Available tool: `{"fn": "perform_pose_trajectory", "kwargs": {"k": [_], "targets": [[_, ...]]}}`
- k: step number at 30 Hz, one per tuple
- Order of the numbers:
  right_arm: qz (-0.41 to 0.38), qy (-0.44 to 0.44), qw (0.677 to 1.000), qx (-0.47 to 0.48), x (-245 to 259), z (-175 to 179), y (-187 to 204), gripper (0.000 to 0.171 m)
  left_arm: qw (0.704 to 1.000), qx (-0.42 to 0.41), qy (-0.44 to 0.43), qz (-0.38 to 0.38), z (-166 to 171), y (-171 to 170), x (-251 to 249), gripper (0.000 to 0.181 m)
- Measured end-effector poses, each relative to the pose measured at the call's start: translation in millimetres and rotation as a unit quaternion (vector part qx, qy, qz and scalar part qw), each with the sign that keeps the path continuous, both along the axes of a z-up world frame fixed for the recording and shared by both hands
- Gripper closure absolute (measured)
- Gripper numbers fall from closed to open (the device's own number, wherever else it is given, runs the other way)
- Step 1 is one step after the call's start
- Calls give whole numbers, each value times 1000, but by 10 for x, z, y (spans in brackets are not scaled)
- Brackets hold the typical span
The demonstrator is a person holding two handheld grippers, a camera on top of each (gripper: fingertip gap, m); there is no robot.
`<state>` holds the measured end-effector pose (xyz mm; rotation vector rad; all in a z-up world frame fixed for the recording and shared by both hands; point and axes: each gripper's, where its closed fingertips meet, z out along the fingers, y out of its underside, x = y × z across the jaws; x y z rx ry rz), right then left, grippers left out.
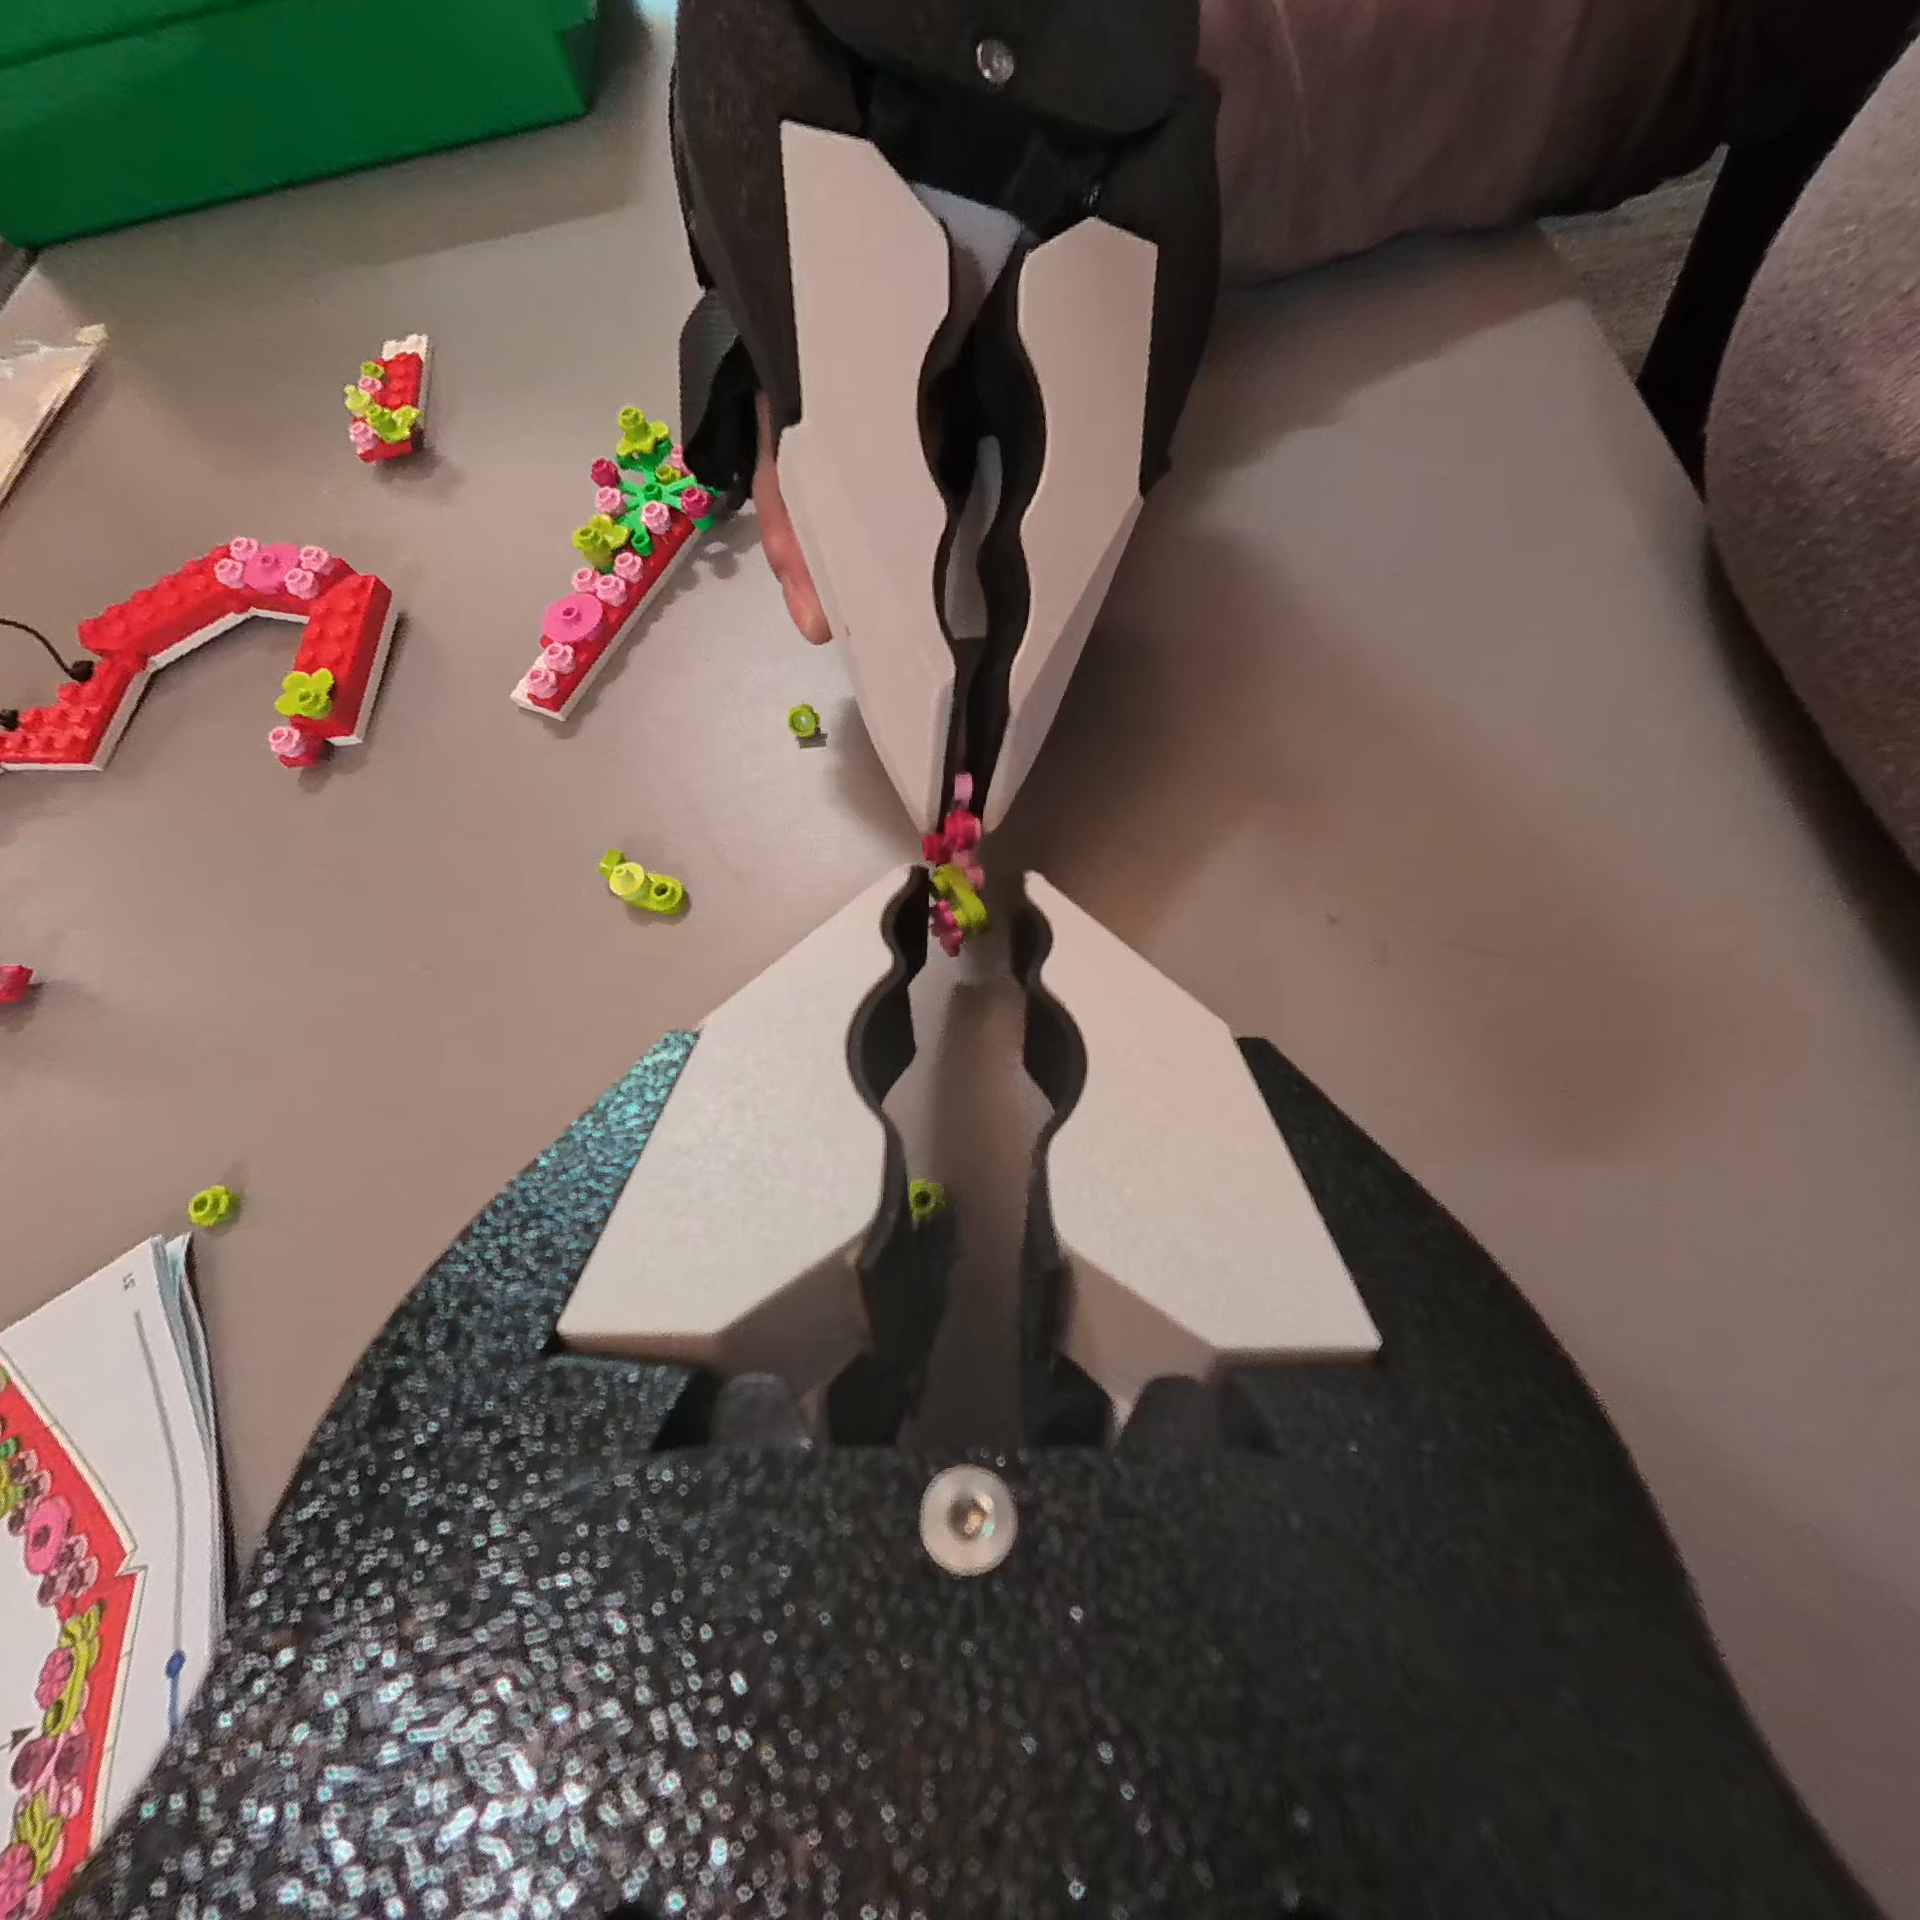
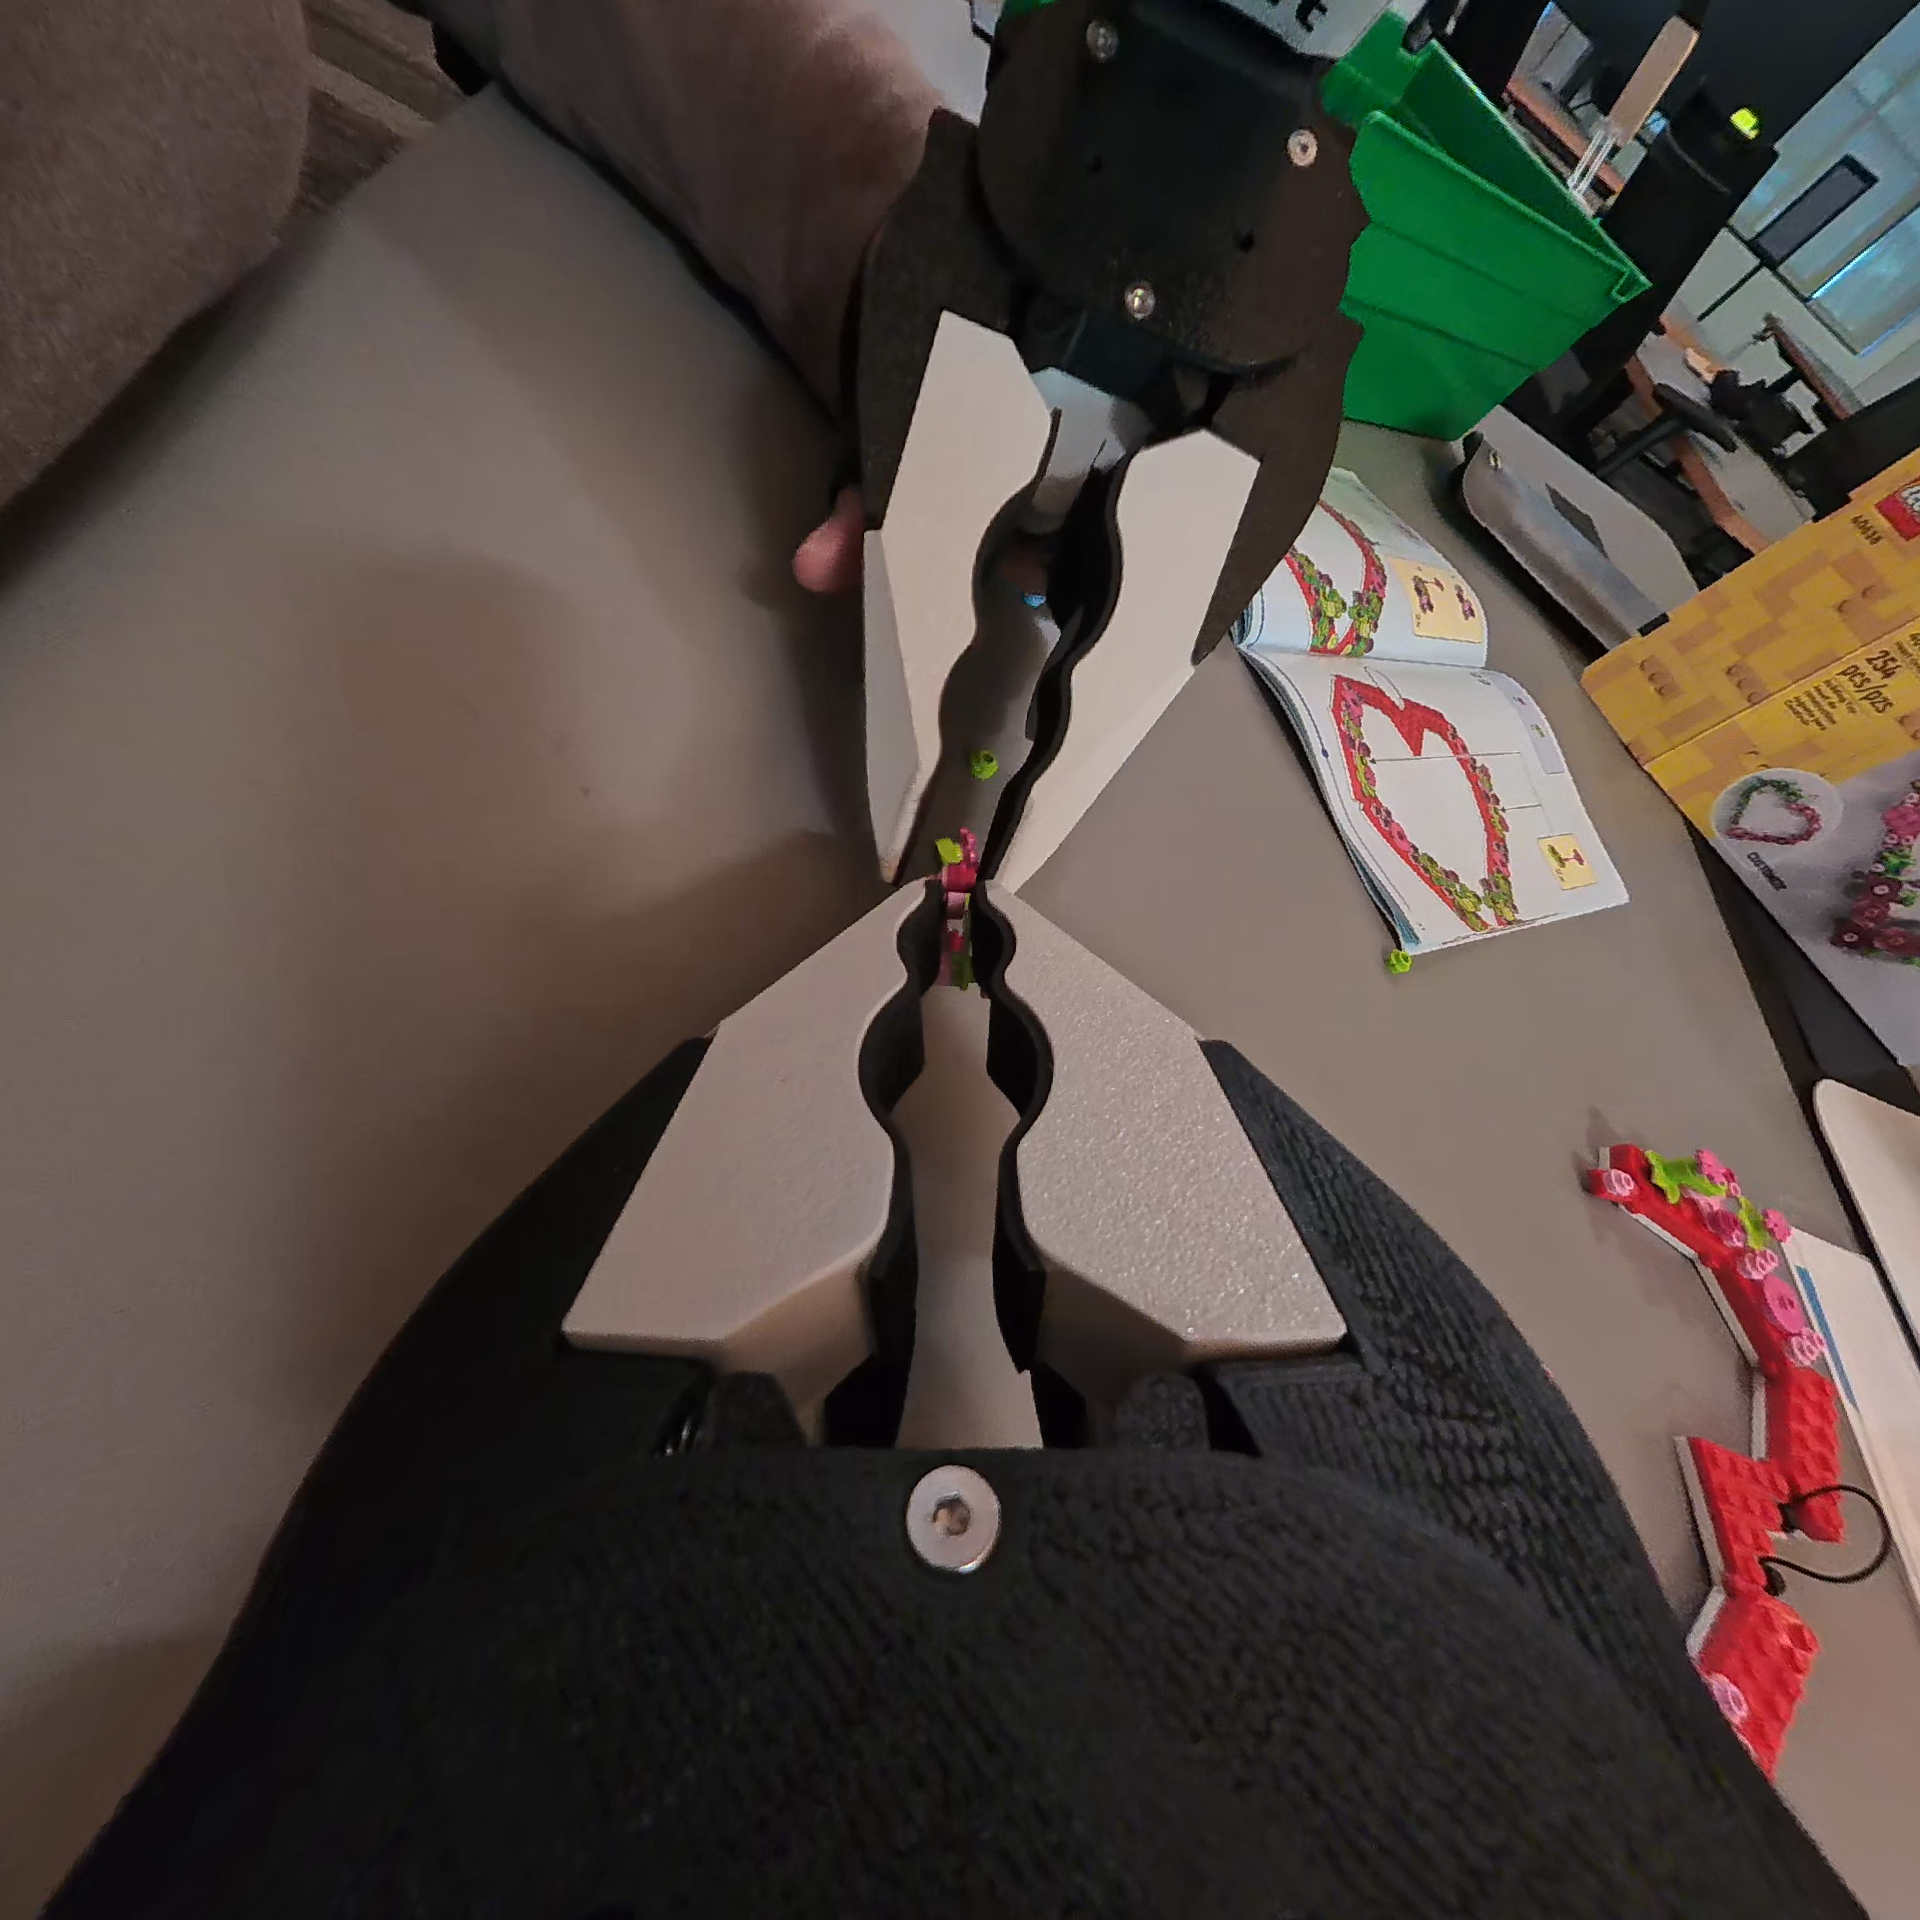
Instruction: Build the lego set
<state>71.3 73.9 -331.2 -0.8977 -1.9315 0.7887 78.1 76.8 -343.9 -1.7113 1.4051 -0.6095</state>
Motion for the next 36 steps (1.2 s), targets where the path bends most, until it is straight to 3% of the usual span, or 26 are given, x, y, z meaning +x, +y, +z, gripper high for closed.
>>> {"fn": "perform_pose_trajectory", "kwargs": {"k": [14, 20, 24, 28, 32, 36], "targets": [[-3, 14, 1000, -12, -6, 67, -2, 168, 998, 56, 16, 1, 57, 20, -5, 173], [15, 1, 1000, 3, 4, 2, -62, 168, 996, 71, 47, -27, -13, -38, 1, 174], [-2, -5, 1000, 29, -22, -32, -13, 167, 996, 67, 56, -7, -43, 19, -30, 174], [-23, -17, 999, 36, -27, -16, 52, 148, 997, 58, 58, 8, -66, 54, -44, 174], [-22, -52, 997, 50, 4, -123, 68, 161, 997, 59, 56, 3, -57, 36, -30, 174], [1, -55, 996, 74, 15, -136, 9, 162, 996, 59, 60, -30, -71, -47, -11, 174]]}}
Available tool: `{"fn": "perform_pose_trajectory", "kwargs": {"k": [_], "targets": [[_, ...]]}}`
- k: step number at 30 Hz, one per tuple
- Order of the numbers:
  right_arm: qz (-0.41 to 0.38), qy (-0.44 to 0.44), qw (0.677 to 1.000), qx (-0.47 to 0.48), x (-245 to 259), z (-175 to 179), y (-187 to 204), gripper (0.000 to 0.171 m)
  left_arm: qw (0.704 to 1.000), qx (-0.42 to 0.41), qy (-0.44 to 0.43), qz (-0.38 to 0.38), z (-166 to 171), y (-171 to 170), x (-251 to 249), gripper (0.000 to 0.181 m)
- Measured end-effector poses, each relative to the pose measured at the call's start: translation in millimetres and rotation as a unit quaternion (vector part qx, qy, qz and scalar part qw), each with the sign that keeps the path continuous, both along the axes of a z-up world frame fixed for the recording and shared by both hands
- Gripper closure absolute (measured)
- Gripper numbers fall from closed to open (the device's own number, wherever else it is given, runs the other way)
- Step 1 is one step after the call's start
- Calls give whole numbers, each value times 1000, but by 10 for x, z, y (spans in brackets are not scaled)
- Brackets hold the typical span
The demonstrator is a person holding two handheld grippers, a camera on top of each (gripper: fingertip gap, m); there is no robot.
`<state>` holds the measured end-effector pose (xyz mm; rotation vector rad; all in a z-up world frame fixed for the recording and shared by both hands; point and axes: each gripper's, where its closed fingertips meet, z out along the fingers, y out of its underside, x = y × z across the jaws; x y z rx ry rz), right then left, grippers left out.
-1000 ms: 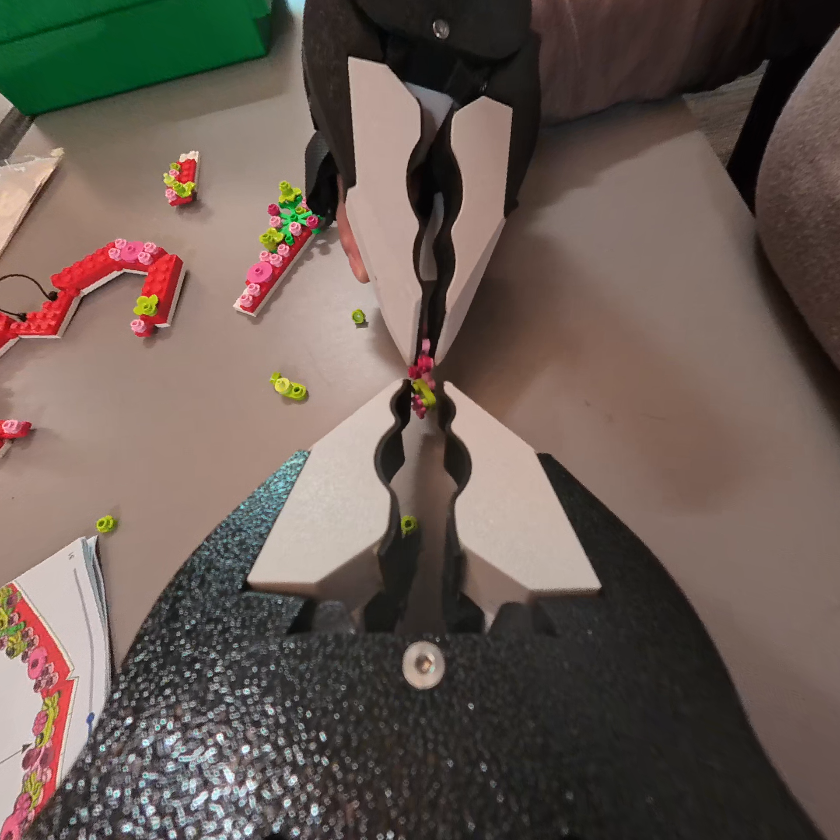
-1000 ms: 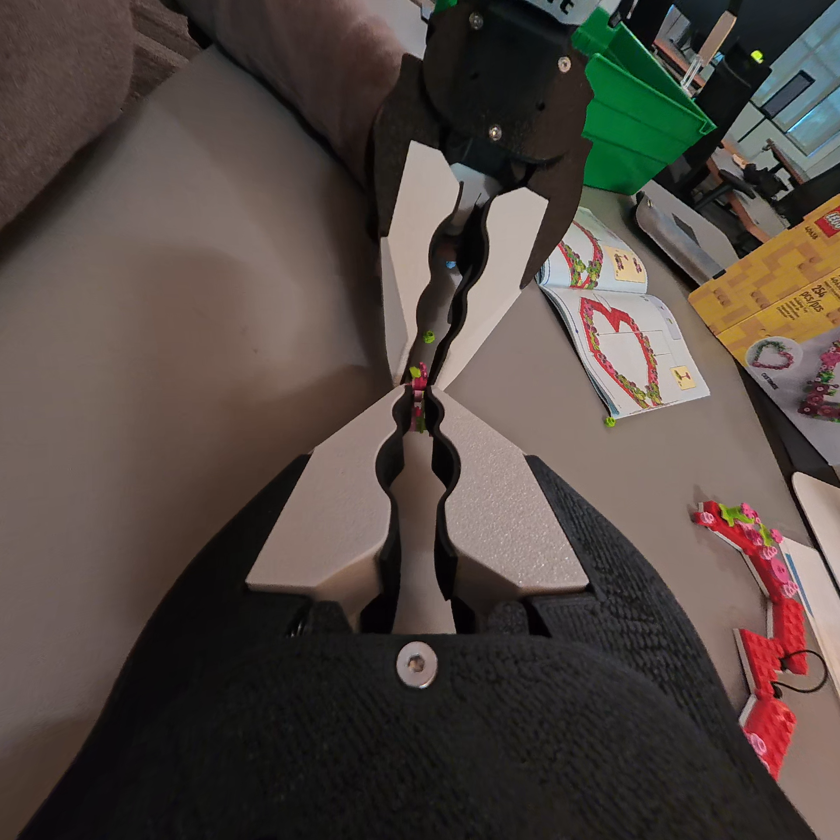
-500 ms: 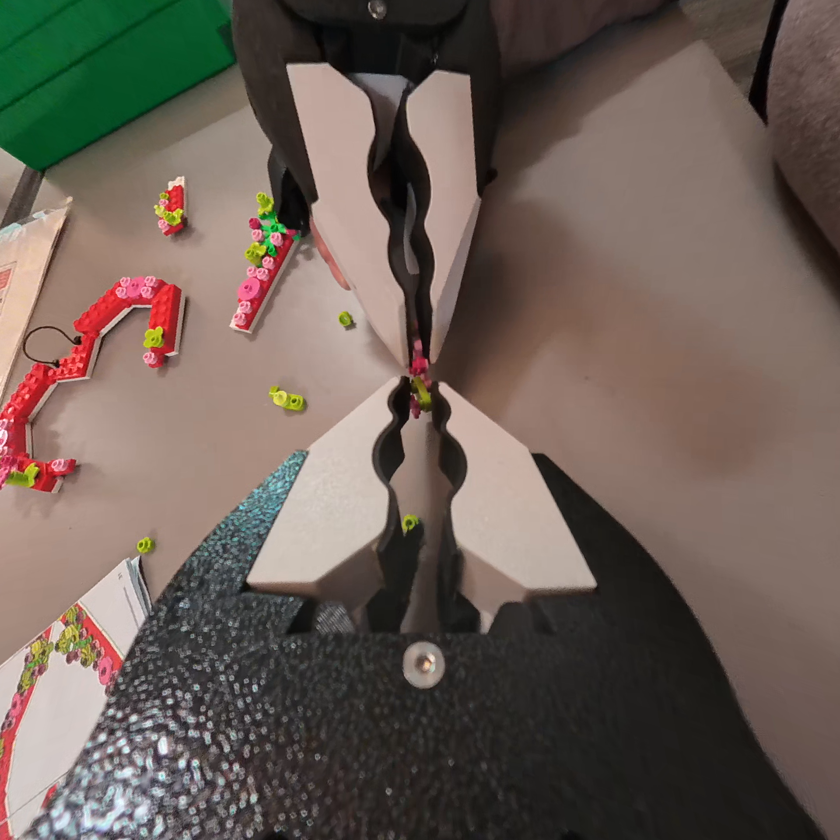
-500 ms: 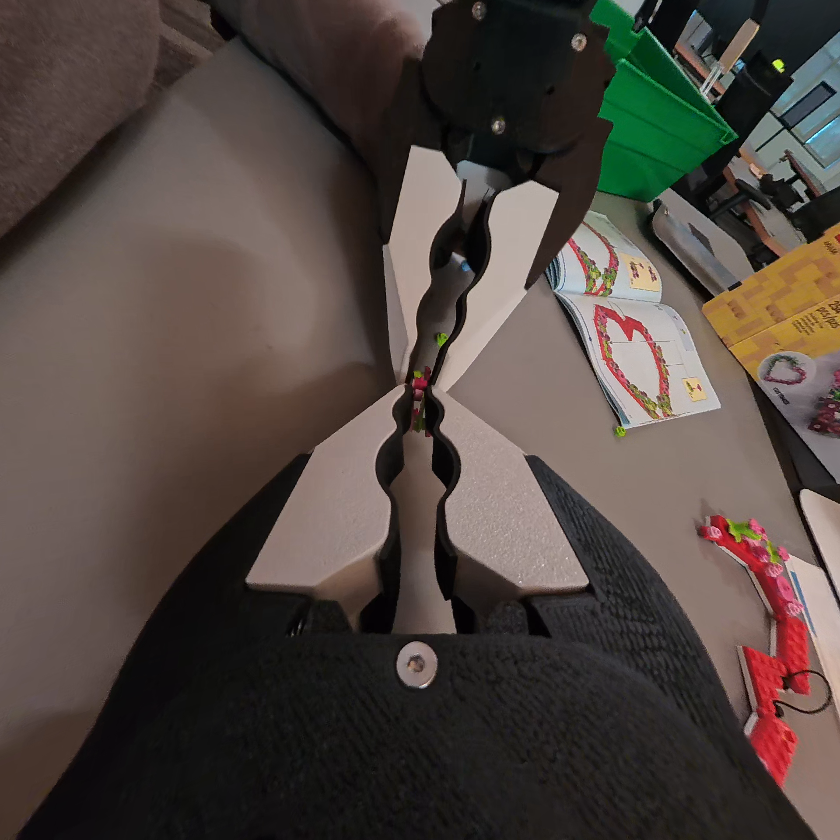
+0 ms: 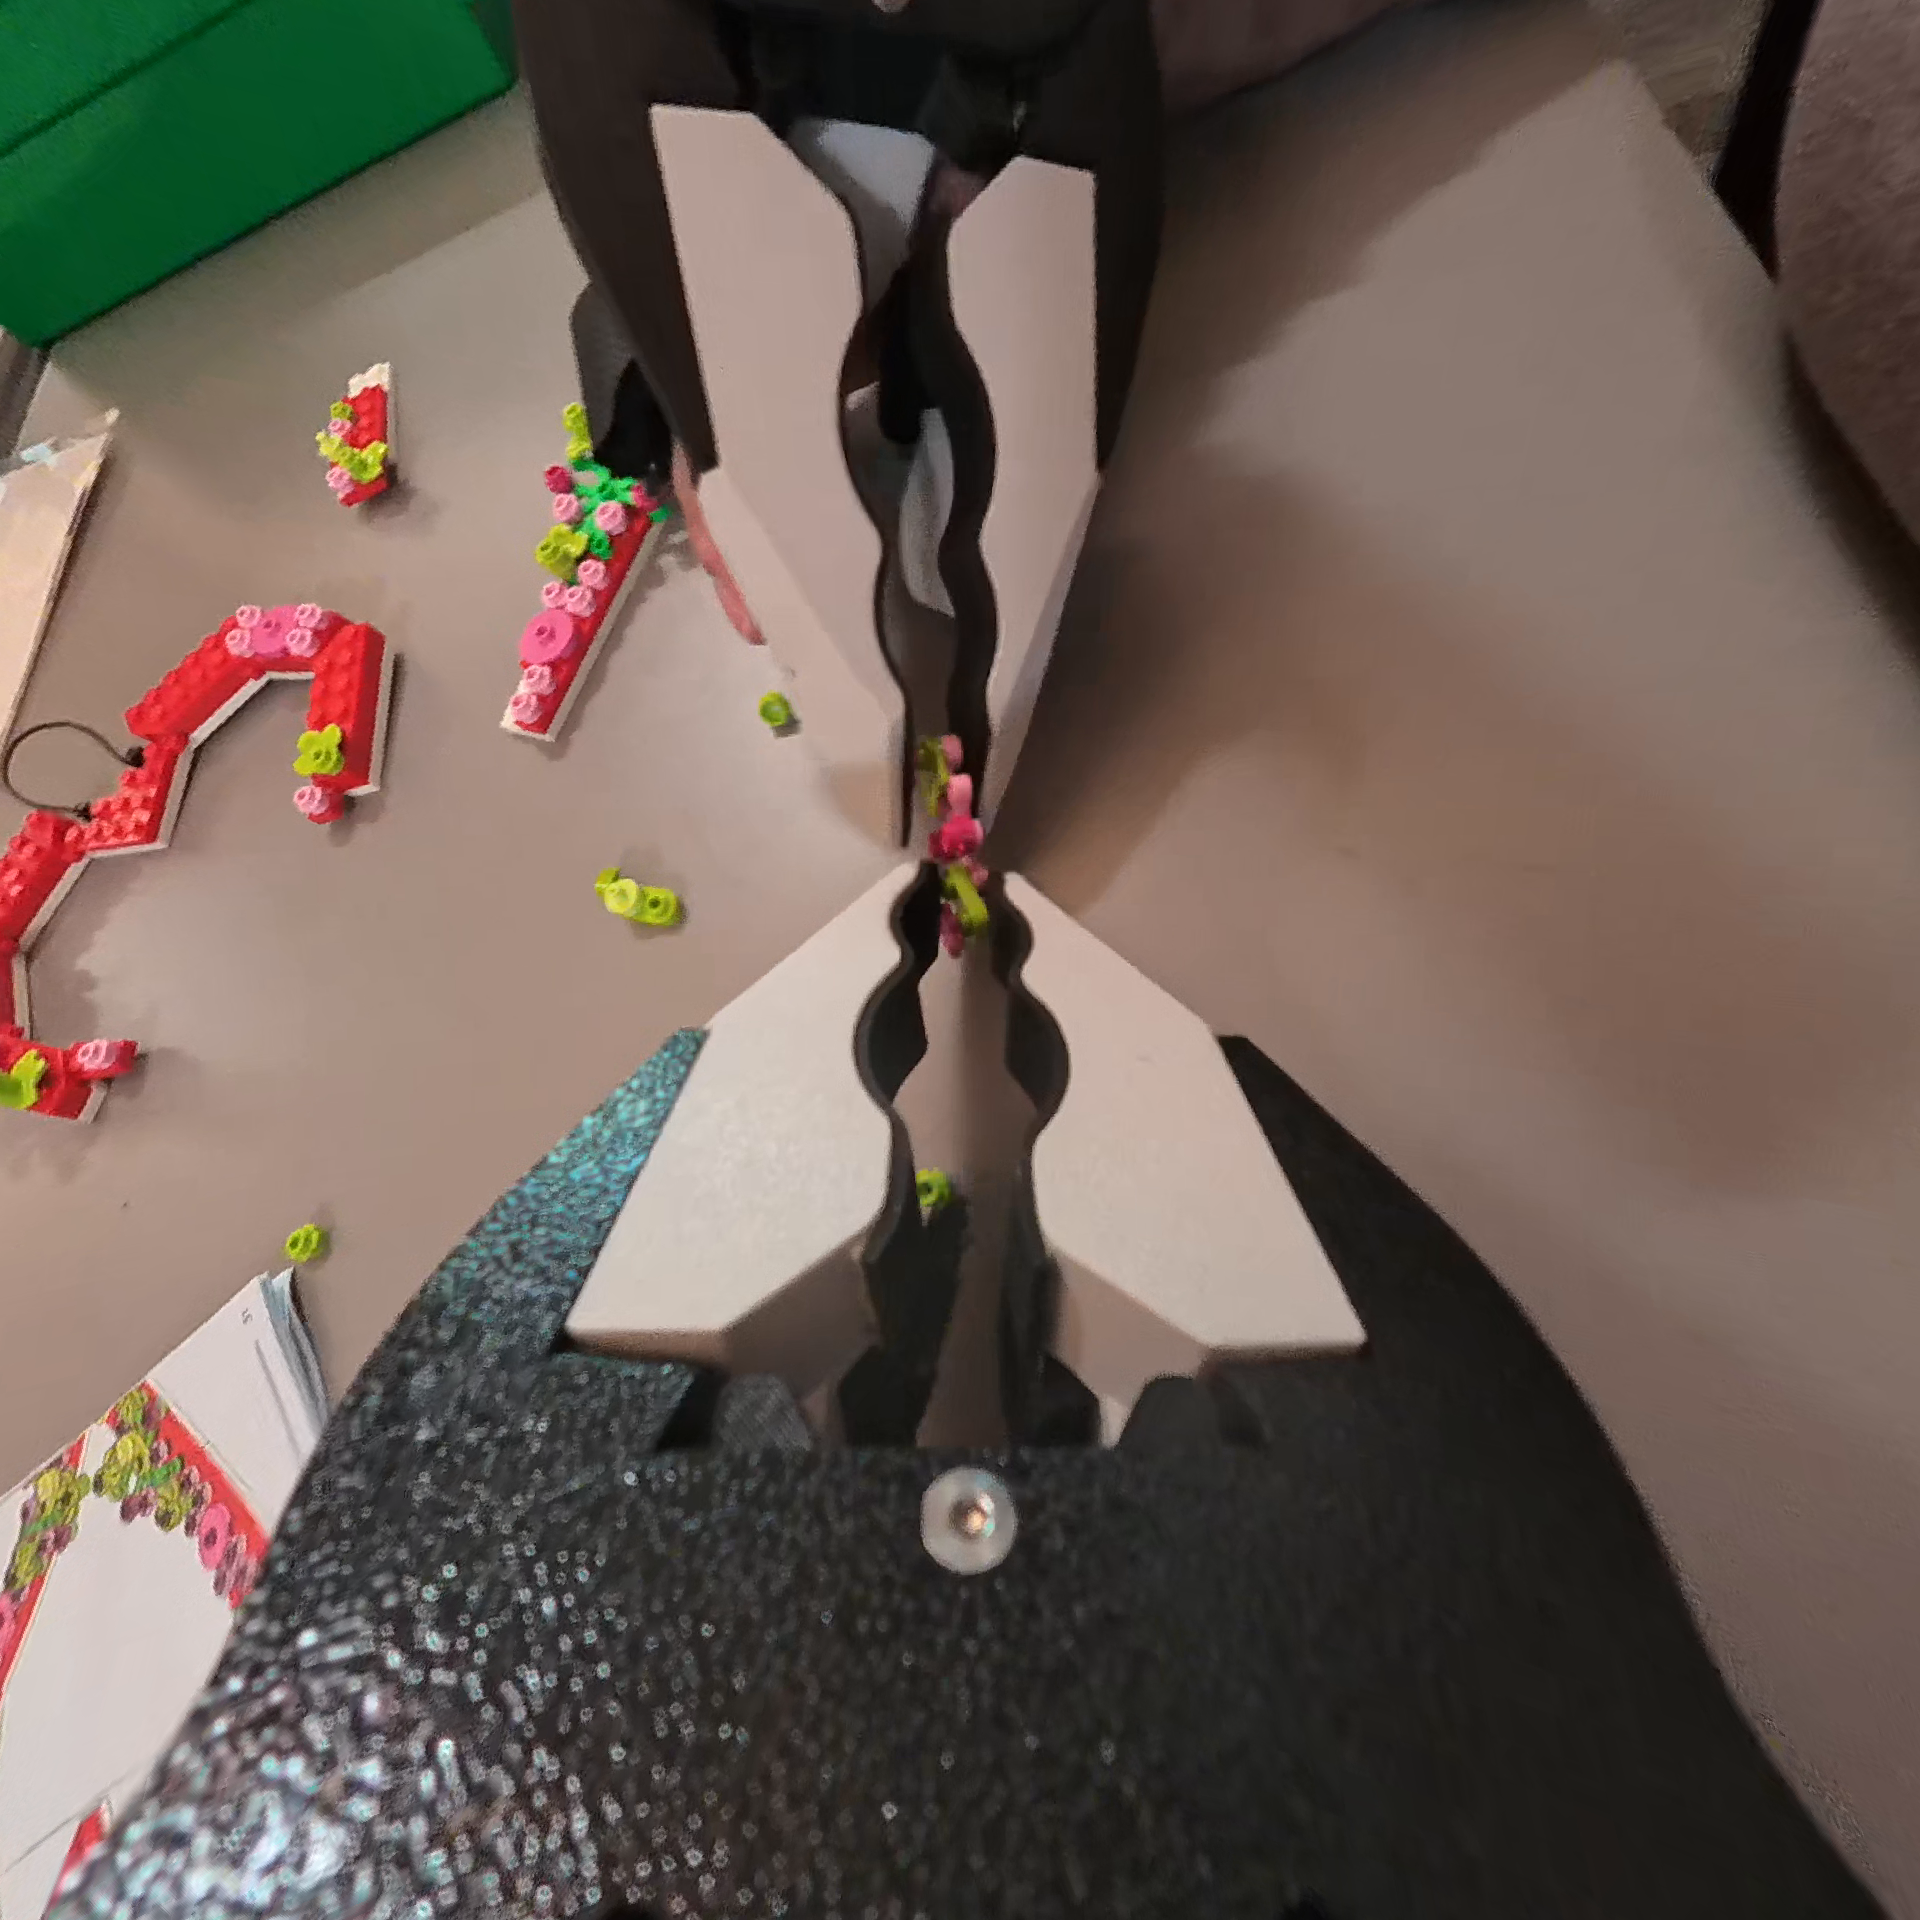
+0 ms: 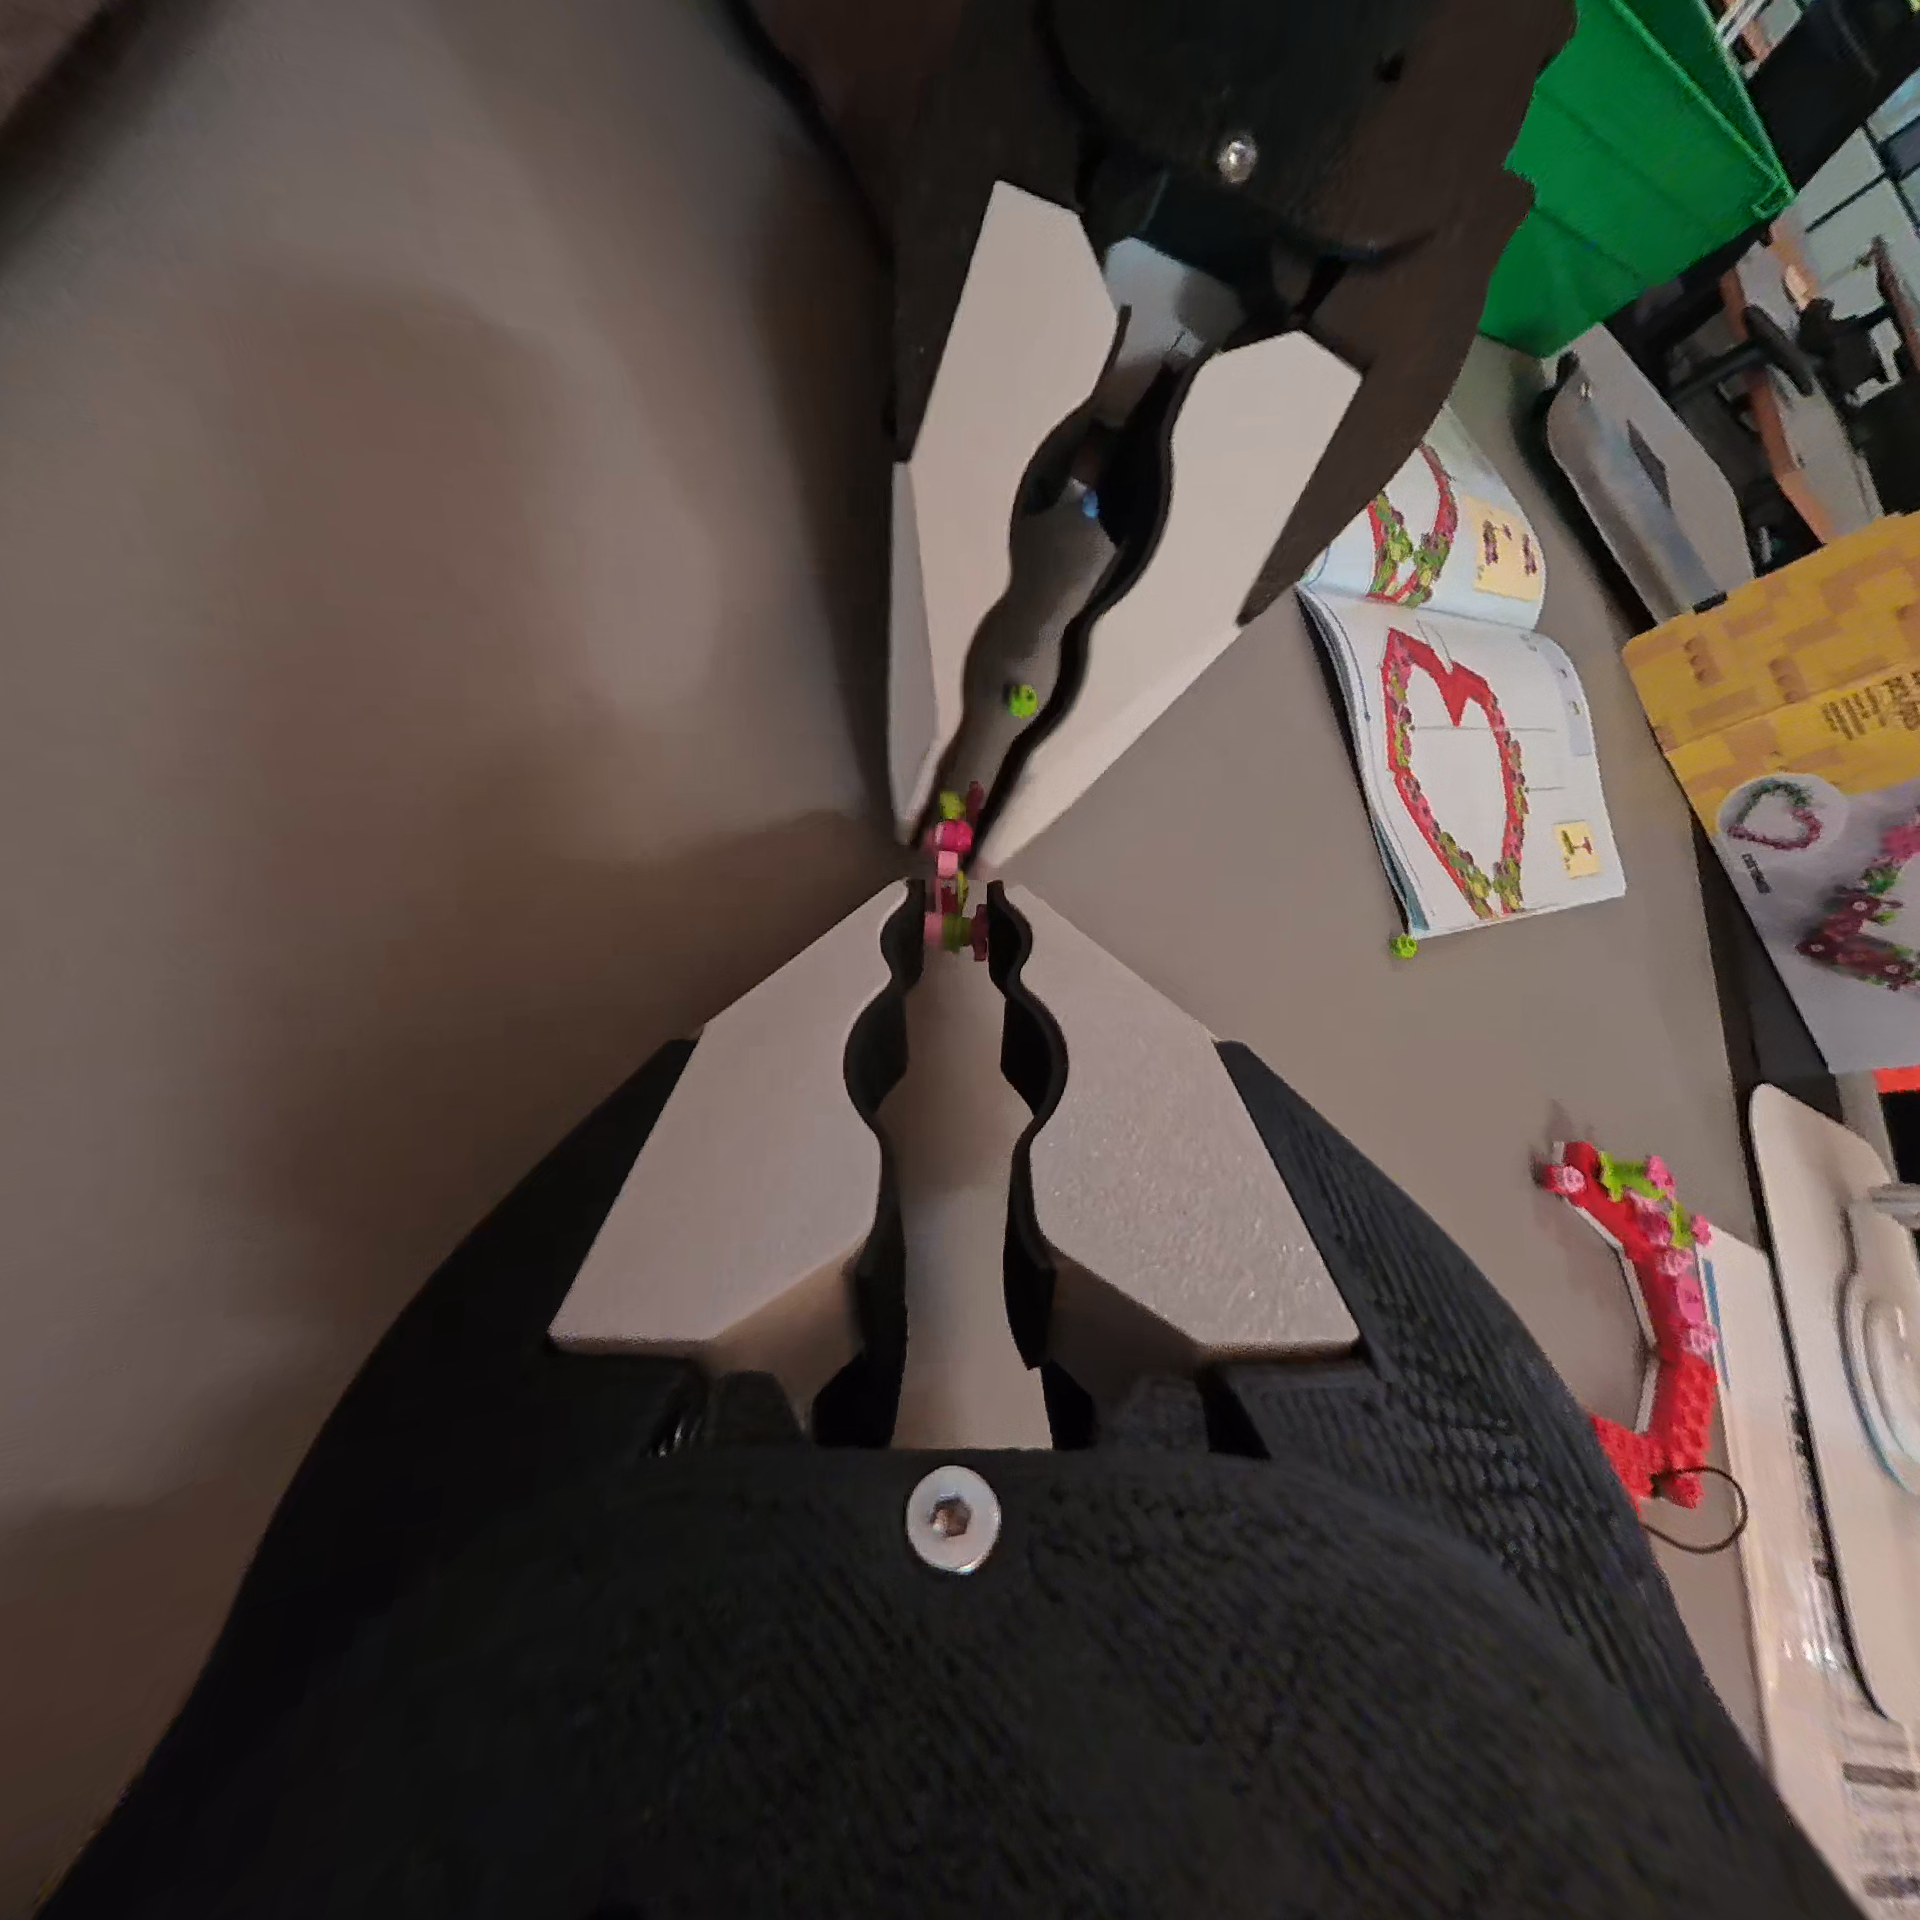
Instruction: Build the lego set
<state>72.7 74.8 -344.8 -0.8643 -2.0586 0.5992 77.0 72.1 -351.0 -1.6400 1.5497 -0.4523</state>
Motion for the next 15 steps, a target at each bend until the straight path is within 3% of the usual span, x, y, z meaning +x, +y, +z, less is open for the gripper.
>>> {"fn": "perform_pose_trajectory", "kwargs": {"k": [10, 15], "targets": [[9, 8, 1000, 26, -13, 8, 0, 162, 999, 43, 24, -9, -5, 10, -6, 175], [6, 42, 995, 88, -41, 53, 78, 162, 999, 12, -23, 27, 67, 89, -23, 174]]}}
